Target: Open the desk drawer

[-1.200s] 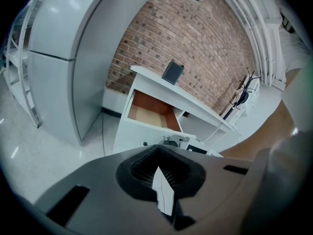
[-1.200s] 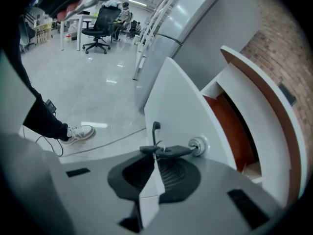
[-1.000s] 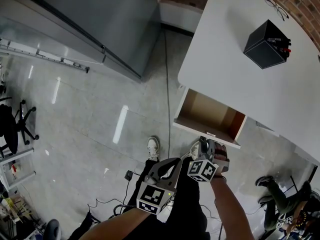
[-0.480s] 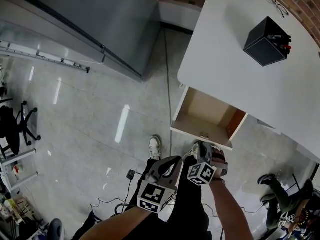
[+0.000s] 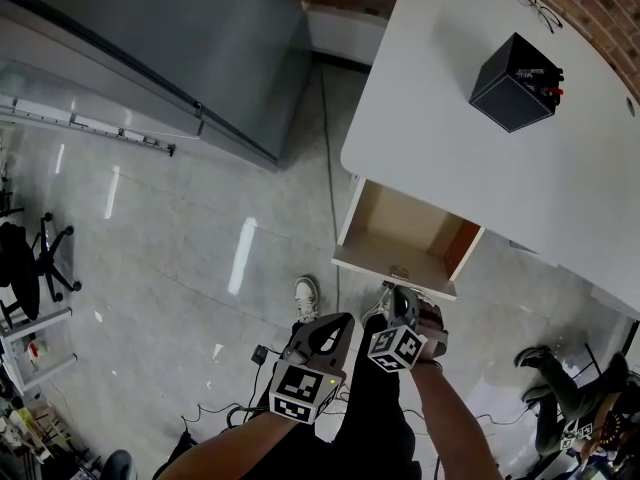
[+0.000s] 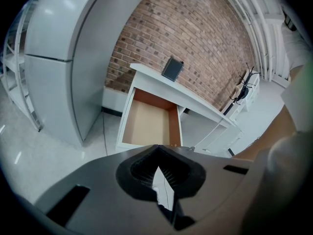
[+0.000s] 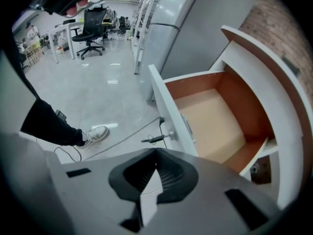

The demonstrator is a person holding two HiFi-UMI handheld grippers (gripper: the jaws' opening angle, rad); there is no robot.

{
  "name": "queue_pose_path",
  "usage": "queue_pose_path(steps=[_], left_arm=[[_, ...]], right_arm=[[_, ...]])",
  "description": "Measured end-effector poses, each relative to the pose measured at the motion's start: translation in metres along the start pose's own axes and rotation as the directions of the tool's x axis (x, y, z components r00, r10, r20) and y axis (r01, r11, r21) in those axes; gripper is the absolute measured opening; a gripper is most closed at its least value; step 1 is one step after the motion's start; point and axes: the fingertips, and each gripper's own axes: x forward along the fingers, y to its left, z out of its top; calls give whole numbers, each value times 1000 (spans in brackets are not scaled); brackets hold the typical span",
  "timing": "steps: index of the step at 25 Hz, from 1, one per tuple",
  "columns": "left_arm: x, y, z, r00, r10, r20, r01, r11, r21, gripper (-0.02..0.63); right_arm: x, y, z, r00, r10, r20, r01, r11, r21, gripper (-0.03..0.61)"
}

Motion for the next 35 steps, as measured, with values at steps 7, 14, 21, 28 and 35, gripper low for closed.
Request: queue_pose_path(steps=[7, 14, 21, 28, 35], left_arm=[[-1, -8, 13, 1000, -4, -2, 4, 1000, 21, 6], [-5, -29, 34, 1000, -17, 6, 17, 1000, 16, 6], [-18, -47, 66, 999, -27, 38, 27, 1000, 15, 6], [-37, -65, 94, 998, -34, 61, 32, 999, 28, 6], [-57, -98, 144, 985, -86, 147, 86, 996, 2, 6]], right_arm=[[-31, -7, 4, 1000, -3, -1, 3, 995, 98, 15], [-95, -13, 22, 999, 16, 49, -28, 966, 257, 15], [-149, -33, 41, 996, -5, 94, -28, 937, 349, 15], [-205, -69, 58, 984, -57, 171, -22, 906, 424, 15], [-253, -108, 79, 952, -133, 275, -23, 866, 500, 15]])
